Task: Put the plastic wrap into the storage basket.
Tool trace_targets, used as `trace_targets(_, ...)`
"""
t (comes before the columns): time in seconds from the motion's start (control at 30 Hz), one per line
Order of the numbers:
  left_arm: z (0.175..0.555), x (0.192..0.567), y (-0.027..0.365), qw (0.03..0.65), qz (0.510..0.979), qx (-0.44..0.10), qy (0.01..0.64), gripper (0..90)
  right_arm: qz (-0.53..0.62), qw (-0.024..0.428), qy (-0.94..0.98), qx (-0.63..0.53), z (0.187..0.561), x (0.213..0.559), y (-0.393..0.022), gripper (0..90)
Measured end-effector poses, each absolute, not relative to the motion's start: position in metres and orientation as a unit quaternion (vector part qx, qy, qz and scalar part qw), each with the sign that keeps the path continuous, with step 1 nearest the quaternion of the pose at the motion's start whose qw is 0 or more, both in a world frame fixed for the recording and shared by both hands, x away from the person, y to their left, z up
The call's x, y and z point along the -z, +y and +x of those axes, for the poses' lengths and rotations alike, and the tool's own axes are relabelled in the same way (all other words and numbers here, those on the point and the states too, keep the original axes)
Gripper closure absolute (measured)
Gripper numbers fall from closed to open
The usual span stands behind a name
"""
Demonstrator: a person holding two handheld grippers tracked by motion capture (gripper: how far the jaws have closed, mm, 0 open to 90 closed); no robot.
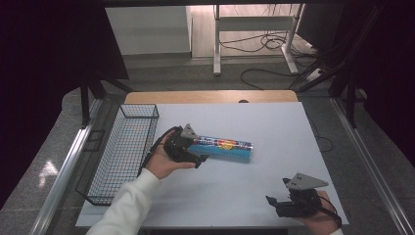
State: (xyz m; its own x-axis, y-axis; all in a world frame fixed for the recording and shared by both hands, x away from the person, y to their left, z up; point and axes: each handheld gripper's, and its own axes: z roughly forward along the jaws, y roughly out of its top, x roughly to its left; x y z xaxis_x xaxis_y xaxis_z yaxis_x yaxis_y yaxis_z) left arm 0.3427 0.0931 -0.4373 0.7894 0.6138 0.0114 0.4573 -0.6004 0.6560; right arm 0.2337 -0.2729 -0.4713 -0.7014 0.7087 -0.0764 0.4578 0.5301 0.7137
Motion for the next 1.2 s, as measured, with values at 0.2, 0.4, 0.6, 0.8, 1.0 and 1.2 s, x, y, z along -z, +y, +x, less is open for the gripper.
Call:
trace_targets(0.2,0.359,0.446,0.088,0.328,0.89,-0.111,0.298,18.0,0.339,0.179,0.861,-0.334,0.235,0.474,-0.273,18.3)
trace_targets(0.4,0.376,0.446,0.08,0.319,0.901,-0.105,0.273,17.1,0.34,0.176,0.86,-0.337,0.235,0.474,-0.273,18.2)
trace_targets(0.6,0.389,0.45,0.074,0.304,0.912,-0.096,0.259,17.4,0.34,0.177,0.86,-0.337,0.235,0.473,-0.273,18.3)
trace_targets(0.8,0.403,0.461,0.071,0.289,0.92,-0.085,0.253,18.0,0.339,0.176,0.86,-0.338,0.235,0.473,-0.274,18.2)
trace_targets(1.0,0.412,0.464,0.067,0.281,0.927,-0.082,0.235,18.6,0.34,0.175,0.861,-0.337,0.236,0.474,-0.275,18.2)
trace_targets(1.2,0.421,0.468,0.062,0.27,0.934,-0.074,0.221,19.2,0.339,0.173,0.861,-0.337,0.236,0.474,-0.274,18.2)
